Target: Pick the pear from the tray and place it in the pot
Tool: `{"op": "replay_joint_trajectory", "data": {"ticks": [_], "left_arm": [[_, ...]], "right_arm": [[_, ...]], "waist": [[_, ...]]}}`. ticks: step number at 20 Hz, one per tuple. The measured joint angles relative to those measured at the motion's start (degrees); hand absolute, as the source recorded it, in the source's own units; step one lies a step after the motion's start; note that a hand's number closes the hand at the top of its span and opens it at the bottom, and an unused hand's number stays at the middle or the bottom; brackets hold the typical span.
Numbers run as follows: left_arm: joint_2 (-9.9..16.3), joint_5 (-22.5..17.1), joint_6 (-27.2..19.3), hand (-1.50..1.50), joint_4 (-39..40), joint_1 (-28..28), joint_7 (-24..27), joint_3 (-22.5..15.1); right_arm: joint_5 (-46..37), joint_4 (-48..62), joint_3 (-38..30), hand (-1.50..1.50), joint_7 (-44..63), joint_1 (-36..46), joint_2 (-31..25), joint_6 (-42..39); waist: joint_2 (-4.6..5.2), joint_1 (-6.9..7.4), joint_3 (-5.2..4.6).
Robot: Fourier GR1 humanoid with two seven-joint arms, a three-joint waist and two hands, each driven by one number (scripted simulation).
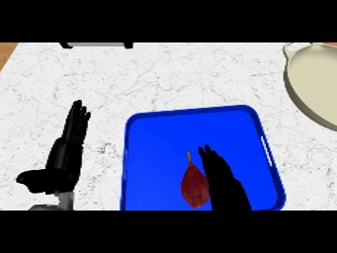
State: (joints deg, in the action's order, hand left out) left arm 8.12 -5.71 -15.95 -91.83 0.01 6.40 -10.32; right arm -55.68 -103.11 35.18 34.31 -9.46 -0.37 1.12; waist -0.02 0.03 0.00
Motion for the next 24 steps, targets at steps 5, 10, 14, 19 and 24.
{"op": "replay_joint_trajectory", "data": {"ticks": [5,10,14,19,24], "left_arm": [[-0.4,0.3,1.9,0.0,1.4,-1.0,0.3,2.1],[-1.1,0.8,3.3,0.0,1.3,-0.5,0.5,3.0],[-1.5,1.3,3.4,0.0,2.1,-0.8,0.8,3.4],[-1.6,1.8,3.9,0.0,0.9,-0.4,0.1,4.2],[-2.3,2.4,3.7,0.0,0.9,-0.8,0.6,3.7]], "right_arm": [[1.5,6.4,-1.0,-1.5,-1.9,2.5,0.2,3.6],[1.2,9.6,-0.7,1.5,-3.8,4.2,-0.2,6.6],[-1.8,11.5,0.3,1.5,-5.5,5.3,-0.2,11.5],[-3.7,13.6,0.1,1.5,-6.2,7.6,-0.1,14.7],[-1.9,18.1,-13.1,1.5,0.7,15.3,-0.9,13.4]], "waist": [[-0.02,-0.02,-0.02],[-0.2,-0.07,-0.13],[-0.3,-0.06,-0.13],[-0.25,0.02,-0.06],[0.69,0.63,-0.1]]}}
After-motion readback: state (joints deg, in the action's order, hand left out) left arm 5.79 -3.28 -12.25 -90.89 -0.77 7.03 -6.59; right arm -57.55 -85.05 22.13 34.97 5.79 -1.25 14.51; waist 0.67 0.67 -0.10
